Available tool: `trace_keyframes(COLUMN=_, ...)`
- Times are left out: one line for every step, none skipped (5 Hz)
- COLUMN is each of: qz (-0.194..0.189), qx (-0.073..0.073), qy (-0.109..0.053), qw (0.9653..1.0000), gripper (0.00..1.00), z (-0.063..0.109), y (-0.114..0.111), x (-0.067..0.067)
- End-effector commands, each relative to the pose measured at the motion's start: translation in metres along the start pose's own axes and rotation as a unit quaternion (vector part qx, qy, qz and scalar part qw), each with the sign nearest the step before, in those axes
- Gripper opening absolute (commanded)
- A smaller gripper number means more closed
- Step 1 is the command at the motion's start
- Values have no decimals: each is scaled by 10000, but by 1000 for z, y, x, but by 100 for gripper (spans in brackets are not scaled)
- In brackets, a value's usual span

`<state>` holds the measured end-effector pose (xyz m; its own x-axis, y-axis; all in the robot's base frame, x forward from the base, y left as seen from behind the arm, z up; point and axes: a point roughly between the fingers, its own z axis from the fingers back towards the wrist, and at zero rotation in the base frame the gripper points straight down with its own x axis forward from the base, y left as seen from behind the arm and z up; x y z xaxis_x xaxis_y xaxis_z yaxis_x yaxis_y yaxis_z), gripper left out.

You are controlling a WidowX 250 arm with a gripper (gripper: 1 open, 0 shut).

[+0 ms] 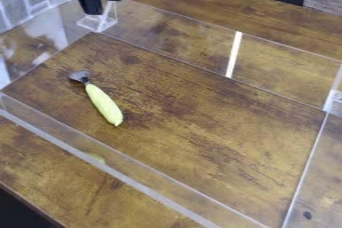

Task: Move the green spoon to the left

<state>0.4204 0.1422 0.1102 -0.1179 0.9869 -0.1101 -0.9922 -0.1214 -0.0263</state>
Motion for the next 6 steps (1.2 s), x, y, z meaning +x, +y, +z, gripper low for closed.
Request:
trace_keyframes(qz=80, qx=-345, qy=-87, qw=9993, gripper=100, z=24, y=-8, x=4)
trace_keyframes(qz=175, qx=-266, qy=-62, qw=9995, gripper=100, z=15, y=-16, x=6)
trace_keyframes(qz=230, qx=-196, qy=-32, qw=9995, gripper=100, z=-1, y=-24, x=5)
trace_keyframes(qz=274, qx=-116, qy=22, qw=9996, gripper=100, z=-16, y=-32, x=5)
trace_keyframes(qz=478, qx=-89, qy=54, qw=9988, gripper=100, z=-36, y=-41, x=14)
trace_keyframes(qz=673, qx=-111, qy=49, qw=9977, gripper=100, z=-53, y=-41, x=24)
